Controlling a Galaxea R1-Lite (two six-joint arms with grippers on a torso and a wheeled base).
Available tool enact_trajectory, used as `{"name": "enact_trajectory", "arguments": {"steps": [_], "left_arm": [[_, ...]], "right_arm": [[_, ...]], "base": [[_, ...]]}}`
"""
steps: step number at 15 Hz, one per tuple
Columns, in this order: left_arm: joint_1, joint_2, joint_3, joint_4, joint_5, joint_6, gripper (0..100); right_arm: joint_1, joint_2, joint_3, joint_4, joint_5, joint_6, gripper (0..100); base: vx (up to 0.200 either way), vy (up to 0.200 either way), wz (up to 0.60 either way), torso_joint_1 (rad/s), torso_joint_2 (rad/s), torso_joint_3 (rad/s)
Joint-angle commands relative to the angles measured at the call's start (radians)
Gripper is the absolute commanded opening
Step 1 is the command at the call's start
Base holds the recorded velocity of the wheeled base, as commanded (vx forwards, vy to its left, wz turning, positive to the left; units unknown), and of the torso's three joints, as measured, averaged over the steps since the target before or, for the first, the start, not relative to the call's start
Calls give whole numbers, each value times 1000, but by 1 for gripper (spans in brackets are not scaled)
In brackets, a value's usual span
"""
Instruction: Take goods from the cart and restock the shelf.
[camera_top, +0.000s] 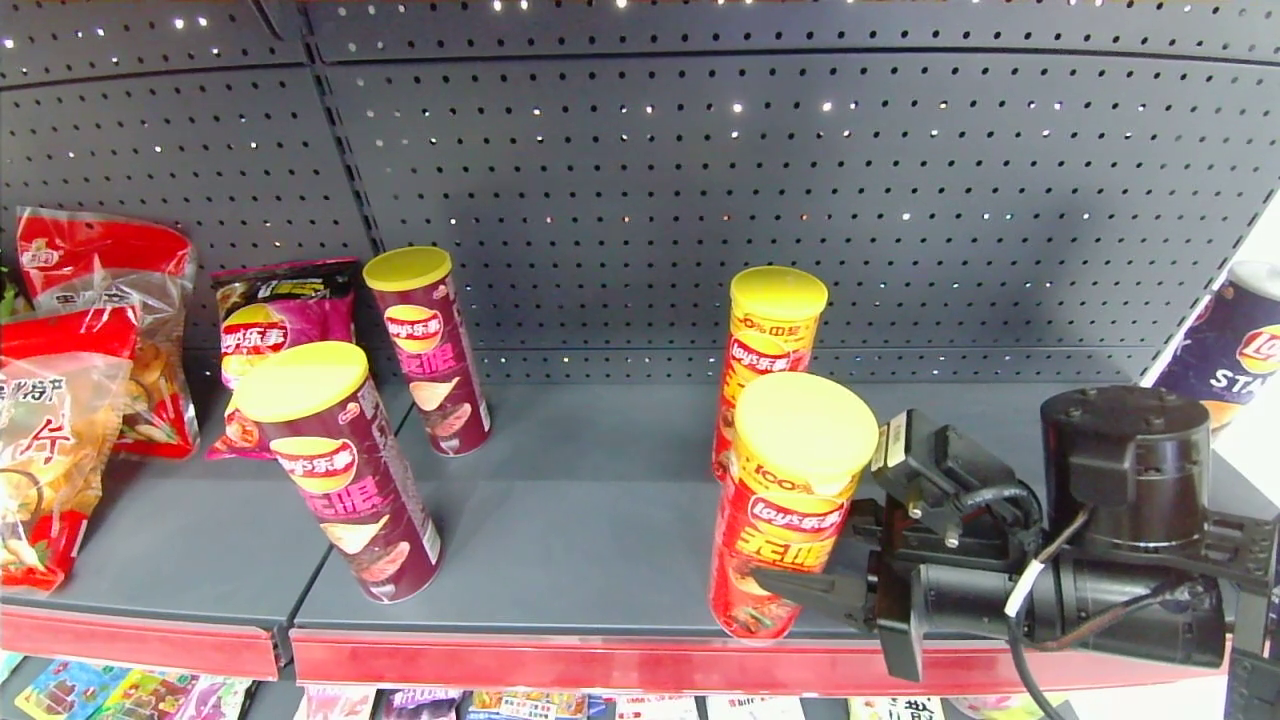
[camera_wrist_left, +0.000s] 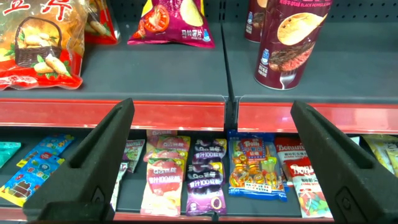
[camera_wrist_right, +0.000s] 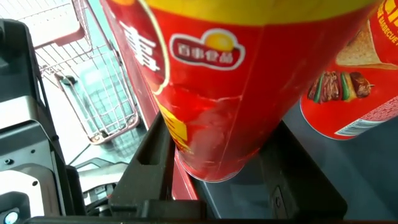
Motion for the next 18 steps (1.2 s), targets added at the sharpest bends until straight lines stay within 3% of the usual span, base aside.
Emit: {"name": "enact_trajectory", "arguments": {"steps": [1,6,7,18], "left_arm": [[0,1,0,0,0,0,100],[0,1,0,0,0,0,100],[0,1,0,0,2,0,100],[0,1,0,0,0,0,100]], "right_arm": [[6,9,-3,2,-3,1,0],[6,14,1,3,-19,1,0],[6,14,2,3,-19,1,100],[-17,-63,63,2,-72,59,100]], "base": [[0,0,0,0,0,0],[0,0,0,0,0,0],[0,0,0,0,0,0],[0,0,0,0,0,0]]}}
